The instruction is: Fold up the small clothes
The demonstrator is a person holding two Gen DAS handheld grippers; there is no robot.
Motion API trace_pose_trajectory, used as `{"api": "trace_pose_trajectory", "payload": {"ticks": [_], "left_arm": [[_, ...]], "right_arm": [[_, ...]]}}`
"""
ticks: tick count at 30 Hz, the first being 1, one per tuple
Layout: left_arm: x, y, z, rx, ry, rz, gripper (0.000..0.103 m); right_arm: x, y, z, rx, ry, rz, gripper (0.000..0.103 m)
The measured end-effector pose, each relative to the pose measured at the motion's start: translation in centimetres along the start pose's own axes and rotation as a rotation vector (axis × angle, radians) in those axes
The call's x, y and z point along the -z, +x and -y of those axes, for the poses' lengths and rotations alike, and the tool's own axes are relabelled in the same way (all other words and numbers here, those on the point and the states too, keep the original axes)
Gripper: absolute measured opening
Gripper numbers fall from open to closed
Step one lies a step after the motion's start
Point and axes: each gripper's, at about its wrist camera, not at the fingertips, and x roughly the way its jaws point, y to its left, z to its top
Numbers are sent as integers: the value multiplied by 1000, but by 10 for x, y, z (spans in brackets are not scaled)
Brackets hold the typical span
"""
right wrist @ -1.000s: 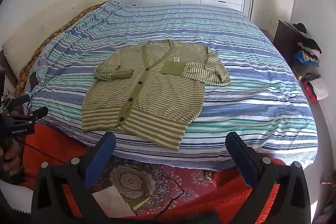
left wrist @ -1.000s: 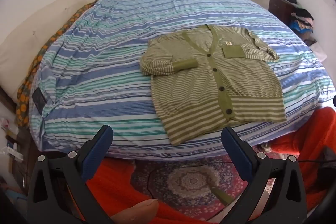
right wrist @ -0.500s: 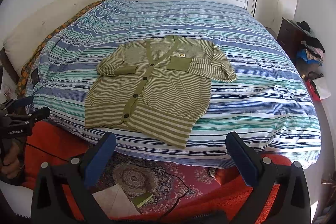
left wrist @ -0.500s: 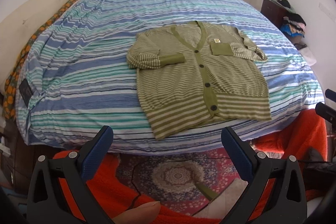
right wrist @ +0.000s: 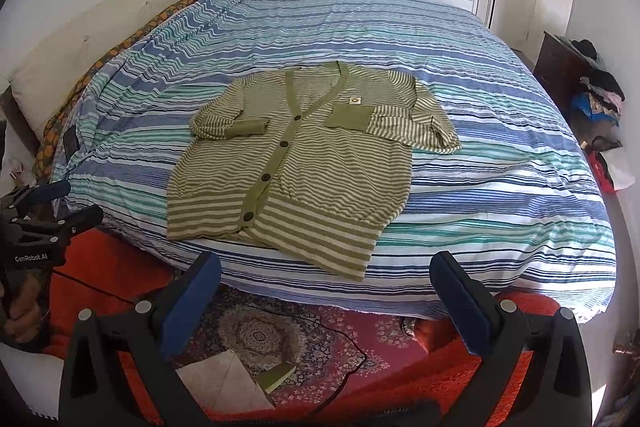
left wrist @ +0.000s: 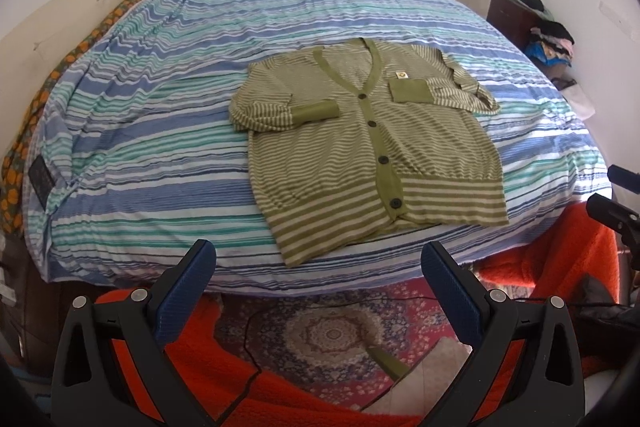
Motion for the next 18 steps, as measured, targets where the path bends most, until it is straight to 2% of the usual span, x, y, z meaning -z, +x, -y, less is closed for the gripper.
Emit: {"api": "trace_pose_trajectory", "payload": {"ticks": [18], "left_arm": [[0, 1, 2, 3, 12, -9, 102]], "right_arm": [[1, 3, -3, -10, 7, -15, 103]]}}
